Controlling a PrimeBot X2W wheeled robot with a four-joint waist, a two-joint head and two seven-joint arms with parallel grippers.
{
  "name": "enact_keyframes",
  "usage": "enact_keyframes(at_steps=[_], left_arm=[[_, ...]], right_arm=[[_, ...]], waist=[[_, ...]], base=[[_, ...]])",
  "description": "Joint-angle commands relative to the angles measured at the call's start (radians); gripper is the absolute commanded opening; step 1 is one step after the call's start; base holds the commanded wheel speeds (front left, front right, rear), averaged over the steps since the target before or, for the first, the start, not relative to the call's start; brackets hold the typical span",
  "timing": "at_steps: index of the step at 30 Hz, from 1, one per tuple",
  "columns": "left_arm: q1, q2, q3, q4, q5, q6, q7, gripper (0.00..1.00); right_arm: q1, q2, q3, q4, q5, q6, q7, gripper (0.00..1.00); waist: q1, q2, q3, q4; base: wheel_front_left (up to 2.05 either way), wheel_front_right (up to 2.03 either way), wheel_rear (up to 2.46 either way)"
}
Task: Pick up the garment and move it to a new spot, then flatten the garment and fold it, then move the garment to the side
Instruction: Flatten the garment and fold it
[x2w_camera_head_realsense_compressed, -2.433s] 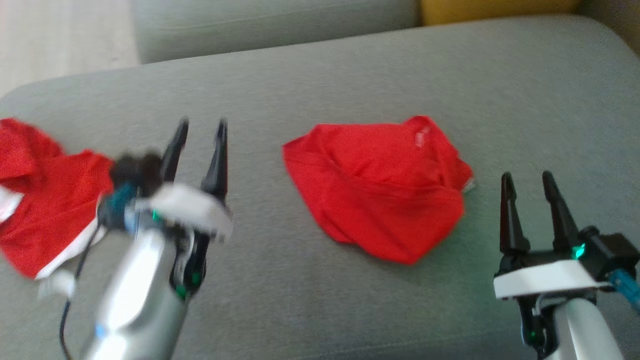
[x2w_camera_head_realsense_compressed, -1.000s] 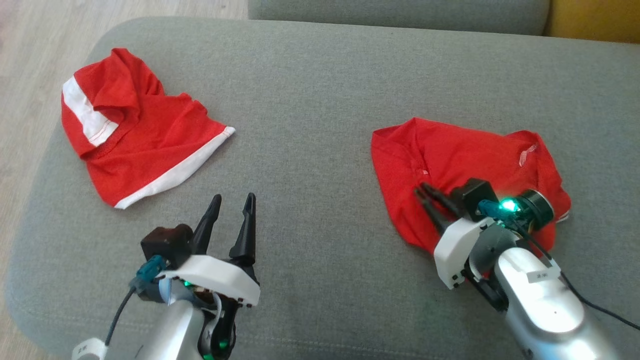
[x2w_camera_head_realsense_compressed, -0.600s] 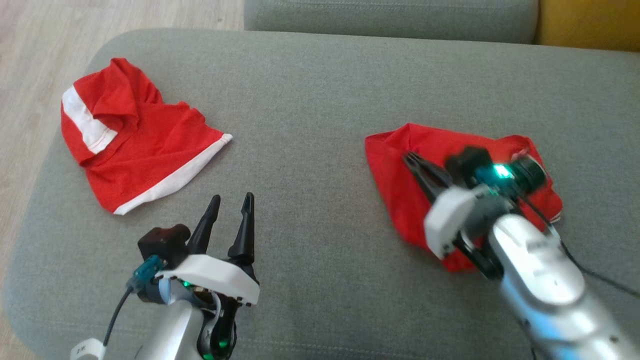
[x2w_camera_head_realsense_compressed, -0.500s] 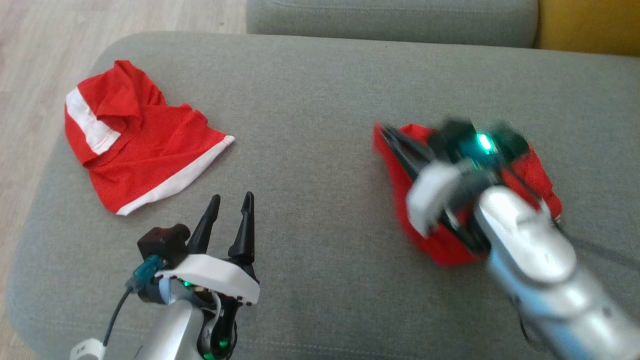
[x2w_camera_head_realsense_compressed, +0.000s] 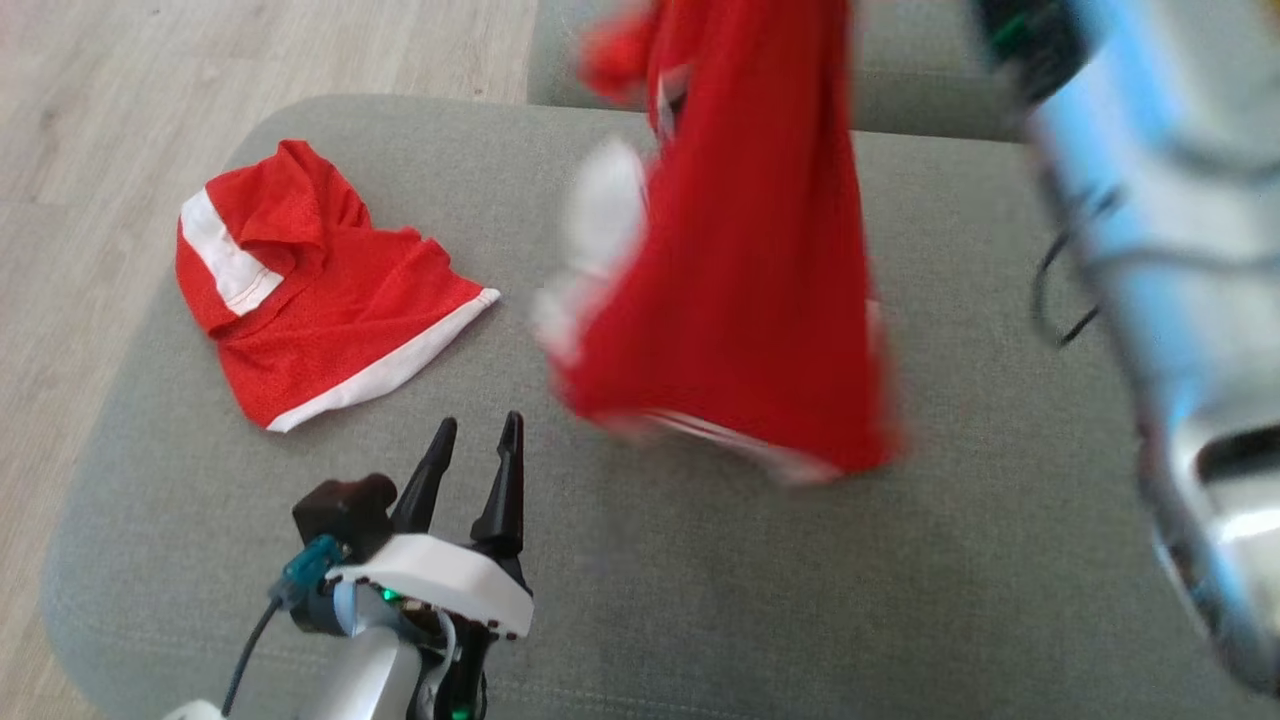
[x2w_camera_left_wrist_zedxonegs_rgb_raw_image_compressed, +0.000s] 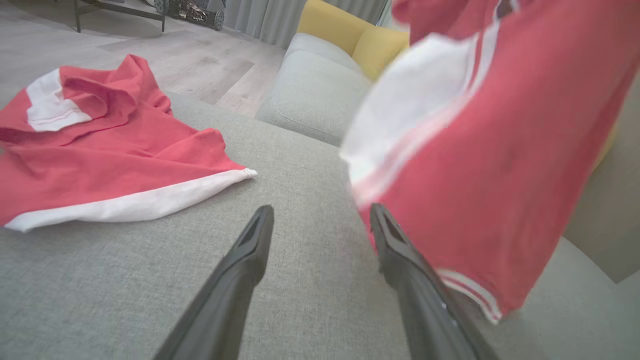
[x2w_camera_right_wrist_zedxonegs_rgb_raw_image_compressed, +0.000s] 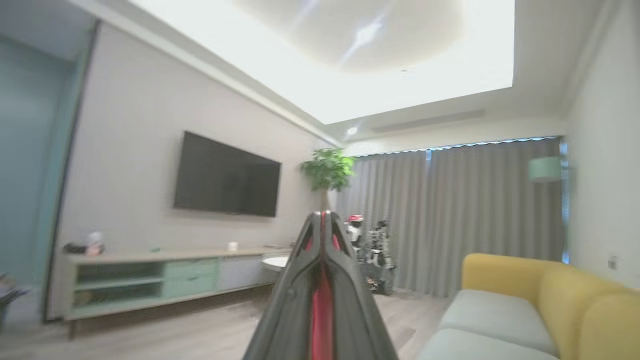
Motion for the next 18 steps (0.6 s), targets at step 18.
enact_keyframes(at_steps=[18], left_arm=[[-0.015, 0.003, 0.040, -0.039, 0.023, 0.003, -0.006, 1.00]], right_arm=[[0.378, -0.287, -0.381, 0.369, -0.197, -0.001, -0.066, 0.00]], waist=[[0.0000, 0.0000, 0.035, -0.076]], base=[[0.00, 0.00, 0.00]])
